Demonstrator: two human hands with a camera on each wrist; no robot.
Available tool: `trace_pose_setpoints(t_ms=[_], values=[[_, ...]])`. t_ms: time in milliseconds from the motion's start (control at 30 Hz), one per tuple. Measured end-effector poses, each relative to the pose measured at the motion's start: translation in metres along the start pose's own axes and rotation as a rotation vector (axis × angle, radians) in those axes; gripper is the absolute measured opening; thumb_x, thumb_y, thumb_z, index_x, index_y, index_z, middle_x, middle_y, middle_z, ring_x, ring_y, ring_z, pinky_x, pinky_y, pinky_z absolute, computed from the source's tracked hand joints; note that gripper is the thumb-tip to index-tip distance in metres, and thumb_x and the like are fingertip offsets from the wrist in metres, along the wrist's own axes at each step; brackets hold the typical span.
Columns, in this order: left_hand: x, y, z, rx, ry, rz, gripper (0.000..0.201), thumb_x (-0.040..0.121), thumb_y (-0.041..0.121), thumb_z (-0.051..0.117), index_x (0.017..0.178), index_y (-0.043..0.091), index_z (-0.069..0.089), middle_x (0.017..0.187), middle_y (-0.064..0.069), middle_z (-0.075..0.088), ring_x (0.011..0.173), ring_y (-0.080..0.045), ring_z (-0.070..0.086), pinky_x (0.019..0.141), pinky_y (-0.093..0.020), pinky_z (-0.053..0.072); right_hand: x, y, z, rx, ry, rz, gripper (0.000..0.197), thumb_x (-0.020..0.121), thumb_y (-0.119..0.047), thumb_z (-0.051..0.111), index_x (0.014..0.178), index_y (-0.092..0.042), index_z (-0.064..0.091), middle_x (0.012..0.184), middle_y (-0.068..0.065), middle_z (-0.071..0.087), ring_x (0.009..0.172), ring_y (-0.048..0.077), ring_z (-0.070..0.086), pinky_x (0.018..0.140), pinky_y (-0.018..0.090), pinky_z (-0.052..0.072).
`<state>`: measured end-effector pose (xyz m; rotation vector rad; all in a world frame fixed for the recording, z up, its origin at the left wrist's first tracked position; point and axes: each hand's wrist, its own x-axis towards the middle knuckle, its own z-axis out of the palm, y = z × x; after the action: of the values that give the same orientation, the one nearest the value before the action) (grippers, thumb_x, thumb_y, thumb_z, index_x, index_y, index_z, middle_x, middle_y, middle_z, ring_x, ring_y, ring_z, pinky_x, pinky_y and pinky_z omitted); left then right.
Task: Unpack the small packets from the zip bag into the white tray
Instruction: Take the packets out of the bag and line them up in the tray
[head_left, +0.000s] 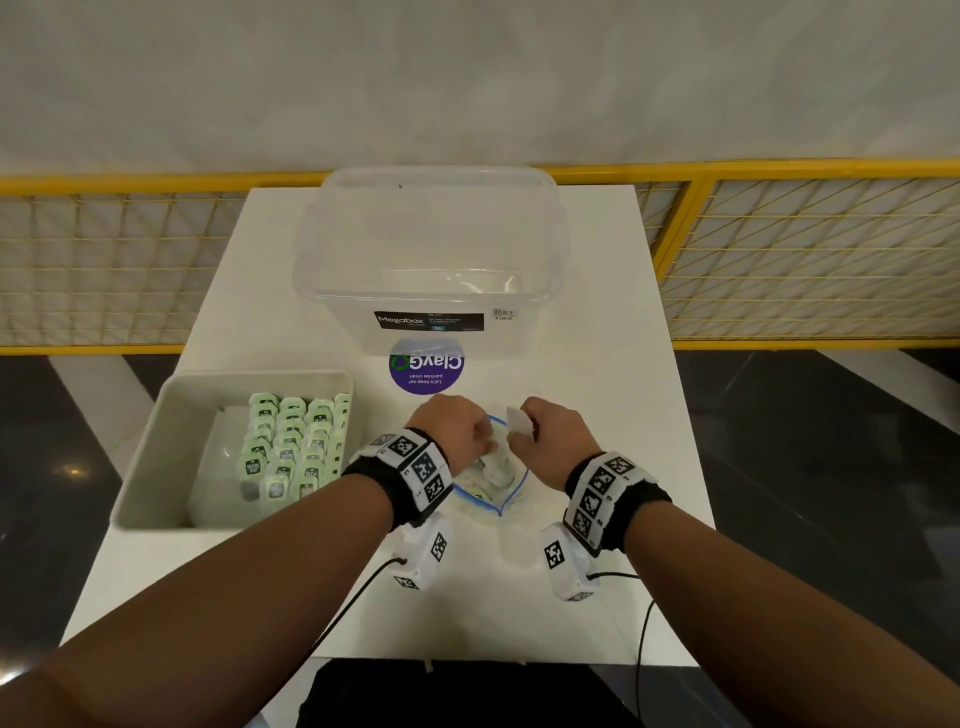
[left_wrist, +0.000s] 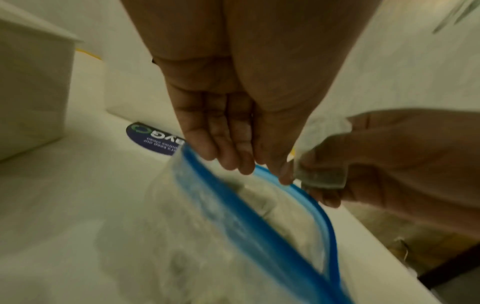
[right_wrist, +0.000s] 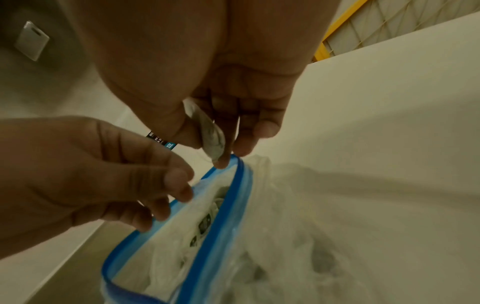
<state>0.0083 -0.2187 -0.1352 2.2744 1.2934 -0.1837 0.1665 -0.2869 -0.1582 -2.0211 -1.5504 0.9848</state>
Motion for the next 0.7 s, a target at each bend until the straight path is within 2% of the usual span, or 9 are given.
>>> trace_pose_setpoints(t_ms=[67,167,233,333,433,500,600,700], values=[[0.002,0.004,0.01,0.124,-0.096,-0.012,0.025,0.085,0.041,0.064,0.101,0.022,0.071,0.1,0.001,0.07,0.095,-0.021,0.063,0.083,-0.028,0.05,-0.003,0.004,0.001,0.001,0.006,0.018,0.018,0.088,-0.025,0.059,0.086,-0.009,0.052,0.076,0.007,0.059,0.067,0.024,0.052,0.054,0.028,0.037],[0.006,0.007,0.024,0.149,-0.167,-0.059,0.033,0.083,0.049,0.063,0.096,0.019,0.068,0.089,0.002,0.064,0.083,-0.019,0.058,0.073,-0.028,0.045,-0.005,0.007,0.002,0.026,-0.004,0.046,0.02,0.089,-0.026,0.057,0.088,-0.007,0.051,0.078,0.007,0.059,0.066,0.022,0.05,0.054,0.026,0.037],[0.008,0.008,0.028,0.159,-0.176,-0.08,0.031,0.083,0.049,0.063,0.095,0.02,0.067,0.089,0.002,0.065,0.081,-0.018,0.059,0.072,-0.028,0.046,-0.005,0.006,0.003,0.032,-0.018,0.073,0.019,0.09,-0.026,0.056,0.086,-0.008,0.05,0.075,0.004,0.056,0.066,0.021,0.049,0.053,0.027,0.035],[0.009,0.009,0.03,0.186,-0.157,-0.083,0.024,0.09,0.038,0.057,0.095,0.019,0.071,0.092,-0.001,0.069,0.082,-0.02,0.063,0.076,-0.03,0.051,-0.003,0.007,0.003,0.022,-0.045,0.103,0.019,0.09,-0.027,0.055,0.08,-0.013,0.046,0.074,0.002,0.054,0.067,0.021,0.049,0.053,0.027,0.034],[0.008,0.005,0.028,0.17,-0.136,-0.056,0.021,0.092,0.029,0.052,0.096,0.022,0.072,0.093,0.0,0.069,0.085,-0.021,0.063,0.078,-0.03,0.051,-0.001,0.006,0.002,0.056,-0.058,0.127,0.022,0.089,-0.025,0.053,0.073,-0.019,0.04,0.084,0.006,0.065,0.074,0.027,0.057,0.06,0.033,0.043],[0.005,0.002,0.023,0.184,-0.119,-0.028,0.022,0.091,0.025,0.051,0.097,0.018,0.072,0.095,-0.003,0.07,0.089,-0.023,0.064,0.077,-0.03,0.05,0.0,0.002,0.001,0.08,-0.06,0.139,0.023,0.088,-0.023,0.054,0.071,-0.02,0.038,0.088,0.009,0.066,0.077,0.029,0.059,0.063,0.036,0.044],[0.001,-0.001,0.017,0.217,-0.109,-0.004,0.026,0.092,0.027,0.05,0.101,0.012,0.07,0.1,-0.006,0.069,0.094,-0.026,0.063,0.08,-0.033,0.049,0.0,-0.005,0.0,0.102,-0.065,0.165,0.026,0.087,-0.024,0.059,0.072,-0.017,0.039,0.078,0.005,0.059,0.073,0.028,0.056,0.064,0.037,0.043],[-0.001,-0.001,0.021,0.221,-0.143,-0.009,0.029,0.091,0.036,0.054,0.108,0.016,0.067,0.106,-0.005,0.067,0.098,-0.024,0.062,0.083,-0.032,0.048,0.0,-0.008,0.002,0.14,-0.079,0.199,0.022,0.085,-0.025,0.058,0.074,-0.016,0.041,0.083,0.009,0.064,0.081,0.031,0.066,0.071,0.042,0.05]])
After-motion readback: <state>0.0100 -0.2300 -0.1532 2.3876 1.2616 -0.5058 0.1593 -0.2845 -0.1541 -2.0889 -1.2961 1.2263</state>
